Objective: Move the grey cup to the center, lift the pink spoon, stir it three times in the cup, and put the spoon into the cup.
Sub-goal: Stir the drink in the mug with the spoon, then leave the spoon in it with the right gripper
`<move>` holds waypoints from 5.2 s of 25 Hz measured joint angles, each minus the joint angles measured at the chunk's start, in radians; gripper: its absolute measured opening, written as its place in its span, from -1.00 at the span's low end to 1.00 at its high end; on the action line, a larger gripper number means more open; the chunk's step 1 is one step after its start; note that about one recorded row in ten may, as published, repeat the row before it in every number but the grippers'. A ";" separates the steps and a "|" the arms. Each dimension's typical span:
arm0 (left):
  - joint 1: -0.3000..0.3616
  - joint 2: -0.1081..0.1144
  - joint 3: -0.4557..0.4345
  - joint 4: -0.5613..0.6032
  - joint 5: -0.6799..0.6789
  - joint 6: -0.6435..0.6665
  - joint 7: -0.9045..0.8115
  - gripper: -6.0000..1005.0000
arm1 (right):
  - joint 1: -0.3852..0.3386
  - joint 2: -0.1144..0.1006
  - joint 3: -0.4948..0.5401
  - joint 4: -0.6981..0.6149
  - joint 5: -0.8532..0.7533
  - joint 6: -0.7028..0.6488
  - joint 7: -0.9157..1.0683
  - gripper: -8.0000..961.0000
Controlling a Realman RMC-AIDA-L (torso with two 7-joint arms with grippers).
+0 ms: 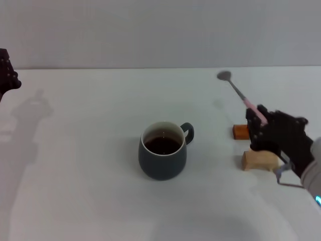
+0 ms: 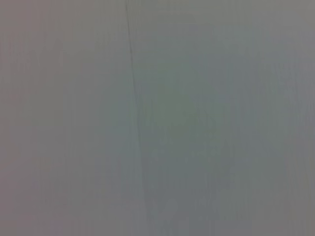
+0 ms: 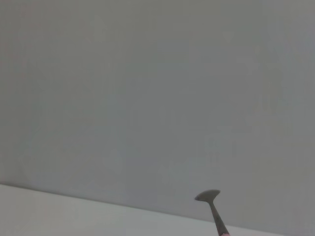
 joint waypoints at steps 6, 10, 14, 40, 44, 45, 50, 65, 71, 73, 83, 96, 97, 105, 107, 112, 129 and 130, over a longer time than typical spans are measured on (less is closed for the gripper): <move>0.000 -0.002 -0.010 0.000 -0.005 -0.002 0.000 -0.99 | 0.016 0.082 0.232 0.129 -0.101 0.407 0.007 -0.65; 0.000 -0.007 -0.032 0.000 0.001 -0.002 -0.006 -0.99 | 0.087 0.093 0.349 0.241 -0.174 0.637 0.112 -0.65; 0.000 -0.011 -0.050 0.000 0.002 -0.002 -0.004 -0.99 | 0.166 0.096 0.404 0.322 -0.286 0.794 0.229 -0.65; -0.017 -0.014 -0.060 0.000 -0.004 -0.002 -0.003 -0.99 | 0.845 0.093 0.677 0.227 -0.420 1.603 0.607 -0.65; -0.018 -0.015 -0.075 0.000 0.001 -0.004 -0.003 -0.99 | 0.928 0.091 0.684 0.114 -0.427 1.671 0.619 -0.65; -0.018 -0.015 -0.075 0.000 0.001 -0.004 -0.003 -0.99 | 0.928 0.091 0.684 0.114 -0.427 1.671 0.619 -0.65; -0.018 -0.018 -0.076 0.000 0.002 -0.005 -0.005 -0.99 | 0.955 0.090 0.688 0.082 -0.441 1.707 0.620 -0.66; -0.018 -0.021 -0.076 0.000 0.002 -0.005 -0.008 -0.99 | 0.970 0.085 0.685 0.041 -0.458 1.779 0.612 -0.65; -0.019 -0.023 -0.076 0.000 0.002 -0.005 -0.010 -0.99 | 0.978 0.082 0.680 0.005 -0.462 1.797 0.601 -0.65; -0.019 -0.023 -0.076 0.000 0.002 -0.005 -0.011 -0.99 | 0.985 0.082 0.680 -0.017 -0.468 1.801 0.594 -0.65; -0.021 -0.023 -0.076 0.000 0.002 -0.005 -0.011 -0.99 | 1.003 0.082 0.677 -0.084 -0.469 1.798 0.570 -0.66; -0.022 -0.022 -0.076 -0.001 0.002 -0.004 -0.010 -0.99 | 1.018 0.084 0.664 -0.176 -0.479 1.776 0.530 -0.66; -0.022 -0.022 -0.076 -0.001 0.002 -0.004 -0.010 -0.99 | 1.019 0.085 0.663 -0.182 -0.480 1.774 0.528 -0.66; -0.022 -0.021 -0.076 -0.002 0.002 -0.006 -0.008 -0.99 | 1.030 0.088 0.654 -0.209 -0.473 1.742 0.520 -0.65; -0.022 -0.021 -0.076 -0.002 0.002 -0.006 -0.008 -0.99 | 1.034 0.089 0.654 -0.220 -0.467 1.725 0.520 -0.65; -0.021 -0.021 -0.076 -0.003 0.002 -0.006 -0.010 -0.99 | 1.048 0.090 0.653 -0.265 -0.454 1.692 0.516 -0.65; -0.027 -0.023 -0.076 -0.009 -0.003 -0.006 -0.011 -0.99 | 1.129 0.080 0.678 -0.396 -0.491 1.614 0.494 -0.65; -0.027 -0.023 -0.076 -0.009 -0.003 -0.006 -0.011 -0.99 | 1.132 0.079 0.678 -0.396 -0.493 1.622 0.494 -0.65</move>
